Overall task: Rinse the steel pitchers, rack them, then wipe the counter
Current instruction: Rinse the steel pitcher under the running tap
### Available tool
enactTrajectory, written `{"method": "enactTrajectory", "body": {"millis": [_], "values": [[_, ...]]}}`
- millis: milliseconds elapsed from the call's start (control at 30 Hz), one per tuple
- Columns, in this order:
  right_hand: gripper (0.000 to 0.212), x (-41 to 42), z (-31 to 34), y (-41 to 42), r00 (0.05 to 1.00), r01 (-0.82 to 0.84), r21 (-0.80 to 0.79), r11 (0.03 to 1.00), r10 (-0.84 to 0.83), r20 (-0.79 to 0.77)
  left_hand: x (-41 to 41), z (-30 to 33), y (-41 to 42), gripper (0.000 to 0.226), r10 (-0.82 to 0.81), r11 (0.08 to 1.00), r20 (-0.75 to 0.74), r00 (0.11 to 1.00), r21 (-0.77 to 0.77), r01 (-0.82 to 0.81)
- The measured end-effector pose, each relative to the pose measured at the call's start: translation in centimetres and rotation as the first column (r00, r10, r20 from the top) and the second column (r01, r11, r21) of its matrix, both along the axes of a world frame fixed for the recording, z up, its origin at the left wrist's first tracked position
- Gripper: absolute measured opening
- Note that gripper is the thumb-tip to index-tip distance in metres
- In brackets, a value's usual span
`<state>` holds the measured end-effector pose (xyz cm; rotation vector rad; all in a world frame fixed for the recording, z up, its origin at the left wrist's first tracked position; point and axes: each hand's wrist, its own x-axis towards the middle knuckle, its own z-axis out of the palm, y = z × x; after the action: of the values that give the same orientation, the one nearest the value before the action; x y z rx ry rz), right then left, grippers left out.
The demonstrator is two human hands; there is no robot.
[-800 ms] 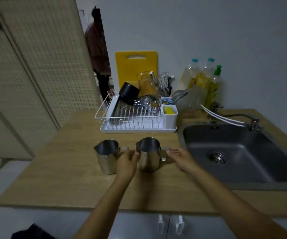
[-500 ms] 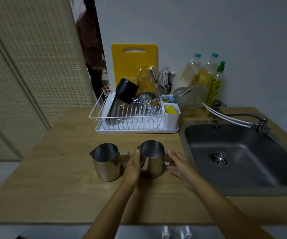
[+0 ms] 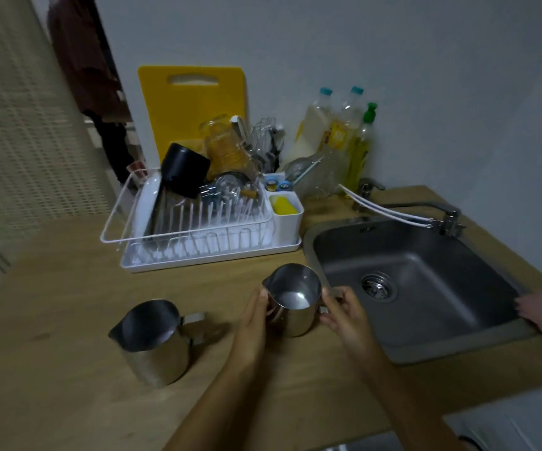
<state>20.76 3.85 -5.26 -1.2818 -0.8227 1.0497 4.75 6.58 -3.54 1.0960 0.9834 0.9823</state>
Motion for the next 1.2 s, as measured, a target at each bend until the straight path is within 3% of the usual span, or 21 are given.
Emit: {"method": "enactTrajectory", "body": {"millis": [67, 233, 533, 733, 867, 967, 1033, 1100, 1200], "values": [[0.019, 1.8, 0.6, -0.1, 0.999, 0.043, 0.041, 0.998, -0.042, -0.014, 1.9, 0.4, 0.4, 0.028, -0.035, 0.999, -0.001, 0.999, -0.001, 0.035], [0.006, 8.2, 1.7, -1.0, 0.977, 0.179, 0.041, 0.983, -0.182, 0.11, 8.2, 1.3, 1.3, 0.048, -0.181, 0.983, -0.025, 0.983, 0.017, 0.181], [0.016, 19.4, 2.1, -2.8, 0.951, 0.194, -0.067, 0.979, -0.171, 0.258, 20.2, 0.8, 2.7, 0.026, -0.337, 0.942, -0.023, 0.941, -0.016, 0.336], [0.018, 26.2, 0.4, -1.7, 0.973, 0.133, -0.184, 0.974, -0.092, 0.212, 26.4, -0.7, 3.1, 0.028, -0.296, 0.954, -0.072, 0.953, -0.078, 0.29], [0.019, 29.1, -0.6, -0.7, 0.991, 0.089, -0.223, 0.971, -0.063, 0.117, 28.7, -1.2, 3.3, 0.029, -0.277, 0.96, -0.224, 0.934, -0.016, 0.281], [0.019, 30.6, -1.3, 0.0, 0.997, 0.059, -0.231, 0.971, -0.045, 0.067, 29.7, -1.1, 3.7, 0.028, -0.288, 0.957, -0.219, 0.932, -0.037, 0.287], [0.02, 31.2, -1.7, 0.4, 0.999, 0.043, -0.232, 0.972, -0.035, 0.036, 29.9, -1.1, 4.6, 0.028, -0.194, 0.978, -0.306, 0.932, 0.009, 0.207], [0.021, 31.9, -2.2, 0.9, 0.999, 0.038, -0.227, 0.973, -0.038, 0.006, 29.9, -0.8, 6.3, 0.027, 0.025, 0.983, -0.436, 0.899, 0.174, 0.057], [0.021, 32.5, -2.7, 1.4, 0.999, 0.043, -0.241, 0.97, -0.046, -0.004, 29.6, 1.9, 9.9, 0.022, 0.266, 0.906, -0.443, 0.856, 0.419, -0.064]]}}
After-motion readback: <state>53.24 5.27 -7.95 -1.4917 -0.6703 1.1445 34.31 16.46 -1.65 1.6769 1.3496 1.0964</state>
